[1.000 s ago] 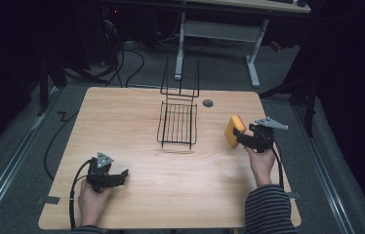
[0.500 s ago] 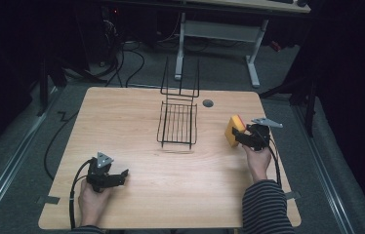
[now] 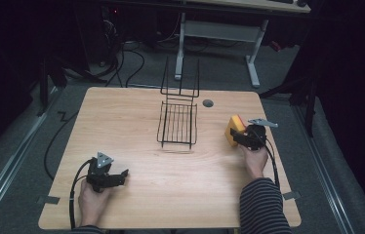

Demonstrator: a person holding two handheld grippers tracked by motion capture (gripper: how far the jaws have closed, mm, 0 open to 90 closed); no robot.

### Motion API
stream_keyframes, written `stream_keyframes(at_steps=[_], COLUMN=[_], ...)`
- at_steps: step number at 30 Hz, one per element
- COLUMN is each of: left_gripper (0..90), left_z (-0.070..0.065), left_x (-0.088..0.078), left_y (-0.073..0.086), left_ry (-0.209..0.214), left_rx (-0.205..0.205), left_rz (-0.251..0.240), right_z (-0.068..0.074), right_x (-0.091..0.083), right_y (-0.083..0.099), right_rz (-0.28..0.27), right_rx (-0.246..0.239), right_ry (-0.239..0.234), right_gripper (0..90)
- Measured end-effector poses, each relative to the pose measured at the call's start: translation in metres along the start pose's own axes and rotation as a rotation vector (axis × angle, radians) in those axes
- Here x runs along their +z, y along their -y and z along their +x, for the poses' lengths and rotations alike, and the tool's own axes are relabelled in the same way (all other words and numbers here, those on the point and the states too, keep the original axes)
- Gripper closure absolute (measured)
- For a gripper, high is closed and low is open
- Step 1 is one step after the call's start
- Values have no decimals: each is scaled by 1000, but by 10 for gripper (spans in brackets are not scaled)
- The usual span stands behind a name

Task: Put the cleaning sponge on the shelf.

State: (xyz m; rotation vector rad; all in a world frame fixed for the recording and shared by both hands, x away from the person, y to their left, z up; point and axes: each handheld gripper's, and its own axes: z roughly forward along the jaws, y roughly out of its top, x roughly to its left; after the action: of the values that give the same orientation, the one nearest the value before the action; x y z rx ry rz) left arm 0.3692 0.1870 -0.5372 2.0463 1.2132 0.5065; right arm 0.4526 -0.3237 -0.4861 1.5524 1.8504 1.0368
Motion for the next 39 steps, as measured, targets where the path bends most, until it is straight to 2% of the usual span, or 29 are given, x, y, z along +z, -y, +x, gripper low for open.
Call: stream_keyframes(at_steps=[14, 15, 29, 39], left_gripper=[169, 169, 169, 169], left_z=[0, 0, 0, 0], left_x=[0, 0, 0, 0], left_y=[0, 0, 0, 0], left_ry=[1, 1, 1, 1], left_rx=[0, 0, 0, 0], left_rz=[0, 0, 0, 0], right_z=[2, 2, 2, 5], right_x=[8, 8, 1, -8], right_y=[4, 4, 1, -2], right_rz=[22, 17, 1, -28], right_rx=[-15, -30, -39, -43], right_ry=[7, 8, 21, -1], right_gripper=[554, 574, 608, 609])
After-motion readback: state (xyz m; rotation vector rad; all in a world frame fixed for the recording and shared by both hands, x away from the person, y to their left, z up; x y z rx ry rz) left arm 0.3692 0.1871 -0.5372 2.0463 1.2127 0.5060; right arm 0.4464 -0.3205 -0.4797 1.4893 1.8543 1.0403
